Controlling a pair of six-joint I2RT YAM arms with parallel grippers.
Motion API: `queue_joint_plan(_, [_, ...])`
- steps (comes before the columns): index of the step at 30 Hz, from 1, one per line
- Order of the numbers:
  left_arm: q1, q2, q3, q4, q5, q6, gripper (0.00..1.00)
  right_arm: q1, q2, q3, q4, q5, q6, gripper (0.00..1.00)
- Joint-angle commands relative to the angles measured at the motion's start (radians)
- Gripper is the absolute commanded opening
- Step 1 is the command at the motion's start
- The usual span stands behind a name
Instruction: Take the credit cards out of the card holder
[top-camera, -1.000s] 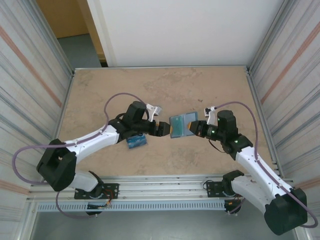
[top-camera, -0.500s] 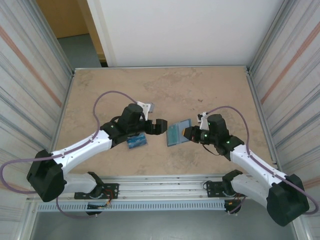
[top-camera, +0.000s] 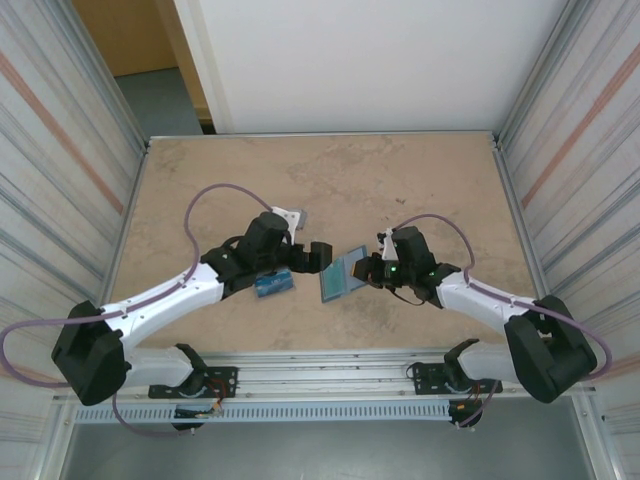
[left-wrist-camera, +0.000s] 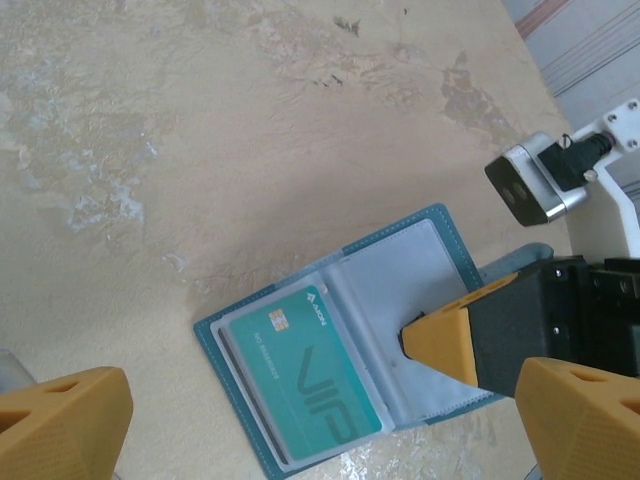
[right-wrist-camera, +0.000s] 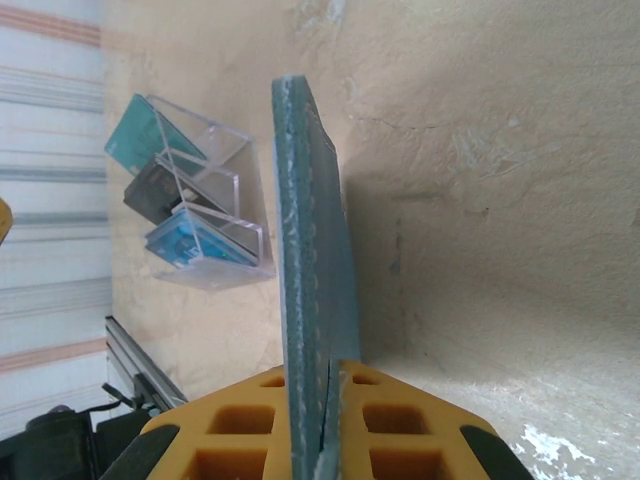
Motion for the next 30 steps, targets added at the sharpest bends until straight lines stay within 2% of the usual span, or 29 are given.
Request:
queue_joint_plan(1, [-0.011, -0.037, -0.017, -0.014, -0.041, 0.025, 0.99, -0.002, 0.013, 0.039, -0.044, 0.029, 0.007, 0.0])
queue_joint_plan(5, [-0.016, -0.037, -0.019, -0.018, -0.051, 0.029, 0.99, -0.022, 0.021, 0.038, -0.135, 0.045, -0.02, 0.03])
queue_joint_plan(7, [-0.015, -0.036, -0.019, -0.019, -0.054, 0.031, 0.99, -0.035, 0.018, 0.032, -0.165, 0.049, -0.036, 0.1])
queue_joint_plan(9, [-0.015, -0.033, -0.019, -0.019, -0.055, 0.031, 0.99, -0.048, 0.012, 0.025, -0.188, 0.051, -0.049, 0.19])
queue_joint_plan(12, [-0.016, -0.023, -0.017, -0.014, -0.052, 0.029, 0.99, -0.068, 0.01, 0.022, -0.221, 0.056, -0.07, 0.41])
queue_joint_plan(15, [-0.018, -0.01, -0.013, -0.012, -0.05, 0.031, 0.99, -0.079, 0.006, 0.029, -0.265, 0.079, -0.098, 0.51])
queue_joint_plan(23, [-0.056, 0.016, -0.009, -0.012, -0.096, 0.062, 0.99, -0.124, -0.044, 0.05, -0.418, 0.166, -0.151, 0.53])
queue_joint_plan(30, [-0.179, 0.116, 0.028, -0.007, -0.2, 0.15, 0.91, -0.175, -0.13, 0.047, -0.523, 0.239, -0.174, 0.5])
